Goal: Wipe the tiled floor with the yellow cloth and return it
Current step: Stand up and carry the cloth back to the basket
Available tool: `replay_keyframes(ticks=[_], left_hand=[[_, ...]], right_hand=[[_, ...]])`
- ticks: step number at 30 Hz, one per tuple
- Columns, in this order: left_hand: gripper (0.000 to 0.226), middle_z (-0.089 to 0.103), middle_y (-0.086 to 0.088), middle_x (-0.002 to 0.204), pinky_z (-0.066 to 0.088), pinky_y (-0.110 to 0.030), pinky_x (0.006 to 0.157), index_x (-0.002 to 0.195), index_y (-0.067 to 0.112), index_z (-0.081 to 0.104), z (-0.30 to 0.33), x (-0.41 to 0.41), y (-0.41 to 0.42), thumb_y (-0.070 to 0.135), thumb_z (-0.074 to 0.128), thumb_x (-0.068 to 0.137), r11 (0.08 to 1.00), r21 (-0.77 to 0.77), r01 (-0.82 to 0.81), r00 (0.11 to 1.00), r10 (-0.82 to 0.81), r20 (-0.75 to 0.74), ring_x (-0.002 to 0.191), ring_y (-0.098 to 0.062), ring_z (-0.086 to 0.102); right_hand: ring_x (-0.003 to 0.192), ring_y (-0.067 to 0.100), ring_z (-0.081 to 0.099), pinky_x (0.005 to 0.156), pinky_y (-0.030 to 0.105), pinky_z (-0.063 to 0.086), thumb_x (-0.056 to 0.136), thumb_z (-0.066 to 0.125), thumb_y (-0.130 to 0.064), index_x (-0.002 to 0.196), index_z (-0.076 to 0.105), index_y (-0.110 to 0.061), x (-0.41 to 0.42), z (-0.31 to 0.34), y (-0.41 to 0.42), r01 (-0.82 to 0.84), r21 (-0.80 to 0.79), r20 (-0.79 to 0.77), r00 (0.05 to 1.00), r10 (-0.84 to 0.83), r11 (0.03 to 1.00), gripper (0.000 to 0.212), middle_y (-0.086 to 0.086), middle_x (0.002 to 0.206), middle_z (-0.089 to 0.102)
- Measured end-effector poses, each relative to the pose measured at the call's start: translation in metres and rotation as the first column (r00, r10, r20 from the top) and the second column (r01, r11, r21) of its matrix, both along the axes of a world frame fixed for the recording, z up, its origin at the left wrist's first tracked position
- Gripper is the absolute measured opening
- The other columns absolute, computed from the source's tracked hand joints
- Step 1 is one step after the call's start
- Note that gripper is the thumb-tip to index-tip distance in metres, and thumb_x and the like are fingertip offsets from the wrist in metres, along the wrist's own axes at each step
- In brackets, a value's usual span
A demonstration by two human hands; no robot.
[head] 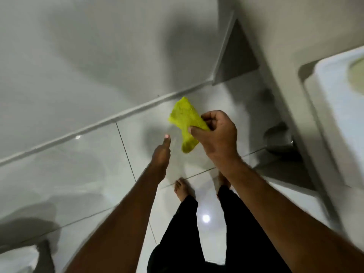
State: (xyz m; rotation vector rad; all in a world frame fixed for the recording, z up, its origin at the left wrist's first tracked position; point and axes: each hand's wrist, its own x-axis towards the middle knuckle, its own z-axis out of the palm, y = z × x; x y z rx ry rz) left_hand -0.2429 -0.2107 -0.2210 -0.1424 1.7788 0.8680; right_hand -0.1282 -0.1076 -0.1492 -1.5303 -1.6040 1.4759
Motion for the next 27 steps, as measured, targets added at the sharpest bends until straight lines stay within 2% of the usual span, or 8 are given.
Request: replay_keyframes(ticks=[2, 4, 7, 10, 12, 15, 22, 27], left_hand=[[0.072, 0.068, -0.001, 0.108, 0.047, -0.037, 0.096, 0.123, 0.021, 0.055, 0.056, -0.001, 0.012, 0.077, 0.036, 0.082, 0.961, 0.256, -0.104, 0.972, 0.044, 0.229, 0.098, -0.013, 0.064], [0.088, 0.068, -0.006, 0.124, 0.05, -0.043, 0.095, 0.14, 0.021, 0.048, 0.102, -0.001, 0.017, 0.078, 0.046, 0.073, 0.857, 0.462, -0.23, 0.911, 0.023, 0.412, 0.106, -0.018, 0.067], [0.085, 0.06, -0.015, 0.135, 0.05, -0.051, 0.096, 0.133, 0.018, 0.058, 0.144, -0.001, 0.018, 0.056, 0.081, 0.06, 0.713, 0.596, -0.369, 0.83, -0.036, 0.557, 0.12, -0.033, 0.06], [0.07, 0.058, -0.015, 0.137, 0.054, -0.047, 0.089, 0.132, 0.014, 0.058, 0.17, 0.005, 0.027, 0.028, 0.084, 0.068, 0.638, 0.733, -0.235, 0.898, -0.146, 0.415, 0.124, -0.033, 0.057], [0.067, 0.062, -0.014, 0.133, 0.056, -0.044, 0.082, 0.131, 0.019, 0.059, 0.186, 0.015, 0.038, 0.026, 0.084, 0.069, 0.654, 0.754, -0.067, 0.954, -0.18, 0.241, 0.12, -0.033, 0.06], [0.067, 0.068, -0.012, 0.123, 0.058, -0.04, 0.071, 0.125, 0.022, 0.064, 0.203, 0.036, 0.055, 0.028, 0.086, 0.063, 0.706, 0.708, 0.023, 0.981, -0.152, 0.119, 0.109, -0.033, 0.067], [0.043, 0.075, -0.012, 0.107, 0.06, -0.048, 0.075, 0.118, 0.012, 0.067, 0.232, 0.149, 0.124, 0.013, 0.078, 0.076, 0.707, 0.681, 0.192, 0.969, -0.248, -0.015, 0.097, -0.031, 0.072], [0.029, 0.076, 0.006, 0.094, 0.06, -0.034, 0.076, 0.104, 0.026, 0.07, 0.215, 0.241, 0.167, 0.017, 0.079, 0.078, 0.718, 0.543, 0.436, 0.9, -0.351, -0.259, 0.088, -0.014, 0.073]], right_hand=[[0.069, 0.004, 0.07, 0.063, 0.017, 0.057, 0.065, 0.089, -0.012, 0.089, 0.066, -0.029, 0.004, 0.077, 0.004, -0.065, 0.005, -0.107, 0.992, 0.065, 0.998, 0.038, -0.008, 0.081, 0.074], [0.078, 0.013, 0.074, 0.07, 0.027, 0.062, 0.066, 0.089, -0.008, 0.086, 0.068, -0.03, 0.015, 0.141, 0.008, -0.115, 0.019, -0.21, 0.971, 0.116, 0.993, 0.037, -0.002, 0.086, 0.077], [0.076, 0.021, 0.074, 0.068, 0.032, 0.062, 0.07, 0.087, -0.002, 0.088, 0.073, -0.021, 0.035, 0.196, 0.016, -0.129, 0.048, -0.313, 0.94, 0.137, 0.991, 0.03, 0.01, 0.087, 0.079], [0.065, 0.007, 0.069, 0.059, 0.021, 0.057, 0.07, 0.087, -0.006, 0.082, 0.073, -0.021, 0.059, 0.222, 0.025, -0.058, 0.123, -0.295, 0.951, 0.092, 0.991, 0.024, -0.005, 0.071, 0.076], [0.06, 0.004, 0.066, 0.056, 0.02, 0.056, 0.065, 0.084, -0.02, 0.078, 0.073, -0.023, 0.078, 0.23, 0.031, 0.018, 0.172, -0.23, 0.973, 0.022, 0.985, 0.018, -0.009, 0.065, 0.074], [0.073, 0.028, 0.072, 0.069, 0.049, 0.063, 0.068, 0.081, -0.026, 0.087, 0.074, -0.014, 0.112, 0.23, 0.045, 0.105, 0.193, -0.144, 0.986, -0.078, 0.976, 0.023, 0.01, 0.079, 0.076], [0.079, 0.038, 0.069, 0.072, 0.059, 0.06, 0.08, 0.079, -0.008, 0.087, 0.072, -0.022, 0.234, 0.217, 0.111, 0.271, 0.304, 0.036, 0.955, -0.295, 0.913, 0.017, 0.008, 0.078, 0.073], [0.078, 0.035, 0.068, 0.077, 0.054, 0.06, 0.08, 0.076, -0.007, 0.086, 0.072, -0.018, 0.324, 0.178, 0.155, 0.246, 0.285, 0.317, 0.888, -0.334, 0.926, 0.014, 0.006, 0.077, 0.069]])
